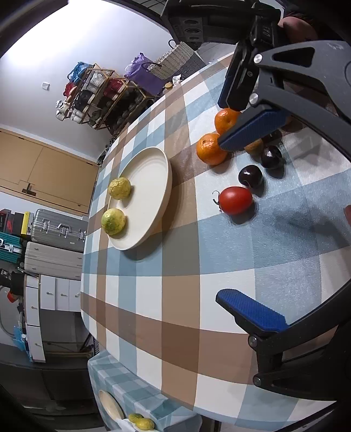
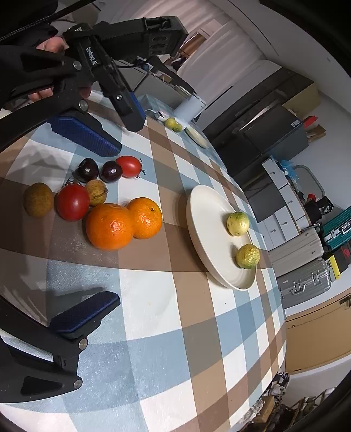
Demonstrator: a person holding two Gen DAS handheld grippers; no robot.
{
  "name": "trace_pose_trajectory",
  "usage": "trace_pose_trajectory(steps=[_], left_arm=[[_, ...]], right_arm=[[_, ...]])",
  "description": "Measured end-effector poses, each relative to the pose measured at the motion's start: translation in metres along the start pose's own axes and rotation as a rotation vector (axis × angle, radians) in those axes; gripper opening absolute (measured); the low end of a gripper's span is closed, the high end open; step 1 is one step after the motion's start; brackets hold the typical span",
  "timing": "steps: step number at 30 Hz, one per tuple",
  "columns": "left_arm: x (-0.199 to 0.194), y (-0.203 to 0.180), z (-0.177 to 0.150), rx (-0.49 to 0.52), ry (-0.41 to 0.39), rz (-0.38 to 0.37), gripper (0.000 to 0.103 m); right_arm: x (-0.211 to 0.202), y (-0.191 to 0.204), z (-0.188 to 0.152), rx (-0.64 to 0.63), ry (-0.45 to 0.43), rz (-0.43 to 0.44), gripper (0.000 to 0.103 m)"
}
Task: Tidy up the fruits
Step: 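Move both tools back toward the remaining fruits, then grasp the red tomato with the left gripper while the right grasps an orange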
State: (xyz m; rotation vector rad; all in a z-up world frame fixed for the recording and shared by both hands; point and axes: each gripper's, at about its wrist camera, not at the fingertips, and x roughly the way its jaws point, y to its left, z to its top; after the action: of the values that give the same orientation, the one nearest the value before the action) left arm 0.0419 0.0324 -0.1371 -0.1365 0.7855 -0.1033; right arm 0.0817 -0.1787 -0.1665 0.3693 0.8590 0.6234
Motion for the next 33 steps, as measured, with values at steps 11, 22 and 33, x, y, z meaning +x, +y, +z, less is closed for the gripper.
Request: trace_pose_trajectory(steps=[11, 22, 33], left_arm=[[0.011, 0.005, -0.001, -0.013, 0.017, -0.001, 0.102], [0.011, 0.008, -0.002, -0.021, 0.017, -0.001, 0.102], [0.013, 0.011, -0.003, -0.035, 0.038, -0.016, 0.102]], right_arm=[[0.012, 0.000, 0.002, 0.005, 0.037, 0.018, 0.078], [0.016, -0.003, -0.001, 0.022, 0.073, 0.032, 0.038], [0.005, -0.009, -0.003, 0.044, 0.033, 0.077, 0.037]])
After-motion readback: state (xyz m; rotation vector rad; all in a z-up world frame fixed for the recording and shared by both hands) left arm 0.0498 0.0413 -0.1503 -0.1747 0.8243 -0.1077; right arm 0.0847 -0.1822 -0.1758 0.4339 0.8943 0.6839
